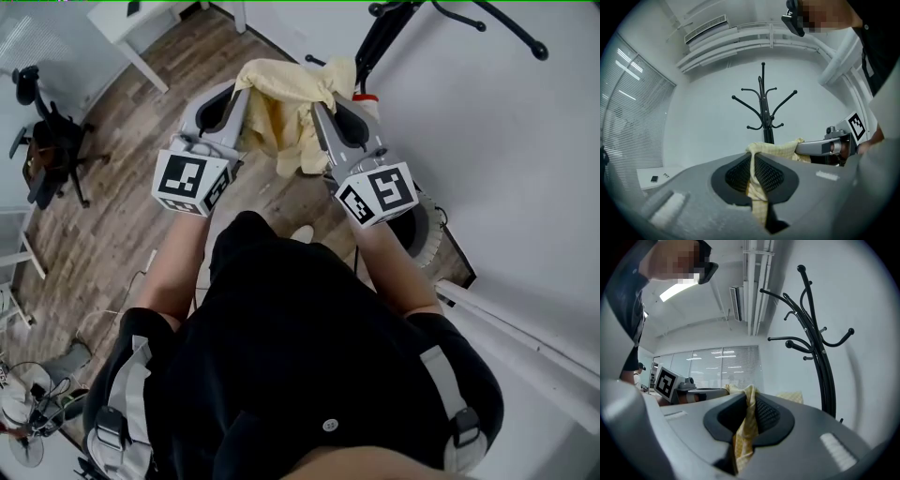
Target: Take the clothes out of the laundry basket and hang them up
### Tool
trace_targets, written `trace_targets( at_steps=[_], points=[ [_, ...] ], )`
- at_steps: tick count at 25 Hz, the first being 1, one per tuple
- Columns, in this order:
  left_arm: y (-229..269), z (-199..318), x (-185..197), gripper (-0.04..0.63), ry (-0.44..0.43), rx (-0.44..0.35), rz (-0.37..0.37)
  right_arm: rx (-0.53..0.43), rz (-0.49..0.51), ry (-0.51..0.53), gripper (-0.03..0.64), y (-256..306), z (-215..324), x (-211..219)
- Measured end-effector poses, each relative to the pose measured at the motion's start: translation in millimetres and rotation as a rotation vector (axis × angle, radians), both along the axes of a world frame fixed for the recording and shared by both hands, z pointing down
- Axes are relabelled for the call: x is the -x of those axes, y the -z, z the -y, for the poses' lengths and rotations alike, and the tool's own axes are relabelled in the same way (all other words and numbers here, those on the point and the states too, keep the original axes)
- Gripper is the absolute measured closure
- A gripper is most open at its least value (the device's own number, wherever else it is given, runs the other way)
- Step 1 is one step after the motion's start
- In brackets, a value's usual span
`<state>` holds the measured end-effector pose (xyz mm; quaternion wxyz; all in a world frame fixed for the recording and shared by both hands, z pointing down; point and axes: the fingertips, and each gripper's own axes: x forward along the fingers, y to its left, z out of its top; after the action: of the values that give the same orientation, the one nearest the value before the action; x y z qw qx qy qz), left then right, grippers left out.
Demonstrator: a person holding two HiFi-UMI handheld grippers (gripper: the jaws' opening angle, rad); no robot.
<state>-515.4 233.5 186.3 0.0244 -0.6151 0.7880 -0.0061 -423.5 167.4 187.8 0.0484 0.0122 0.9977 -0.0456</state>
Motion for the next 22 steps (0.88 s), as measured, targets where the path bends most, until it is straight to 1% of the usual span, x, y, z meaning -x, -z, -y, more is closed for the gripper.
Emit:
trace_targets(
  at_steps=[2,4,6,8,10,12,14,18,22],
  points=[
    [-0.1,16.3,16.6,0.583,-0.027,-0.002,0.003,0.001,0.0,-0.033,0.58,-0.1,13.6,14.5],
    [-2.1,26.3,25.3,0.583,-0.067,-0.005,0.008,0.003,-0.002,-0.071,0.58,-3.8,19.5,20.1],
    [-7.4,34.8,30.7,0.583,-0.116,-0.015,0.01,-0.001,-0.005,-0.115,0.58,-11.1,23.1,21.9],
    [-13.3,50.0,44.9,0.583,-0.177,-0.024,0.011,-0.006,-0.007,-0.173,0.58,-17.3,32.9,32.3],
    [-14.7,76.0,71.8,0.583,-0.258,-0.024,0.008,-0.006,-0.017,-0.257,0.58,-18.0,52.0,55.1],
    [-14.1,105.7,96.5,0.583,-0.36,-0.015,0.006,0.001,-0.037,-0.361,0.58,-17.2,72.7,75.6],
    [-15.8,131.0,111.3,0.583,-0.451,-0.006,0.014,0.009,-0.049,-0.458,0.58,-19.1,89.7,86.5],
    [-28.1,170.2,128.2,0.583,-0.567,0.008,0.033,0.008,-0.053,-0.604,0.58,-29.5,115.5,99.7],
    [-50.2,207.9,131.5,0.581,-0.688,0.03,0.034,0.018,-0.071,-0.765,0.58,-50.0,137.8,102.0]
  ],
)
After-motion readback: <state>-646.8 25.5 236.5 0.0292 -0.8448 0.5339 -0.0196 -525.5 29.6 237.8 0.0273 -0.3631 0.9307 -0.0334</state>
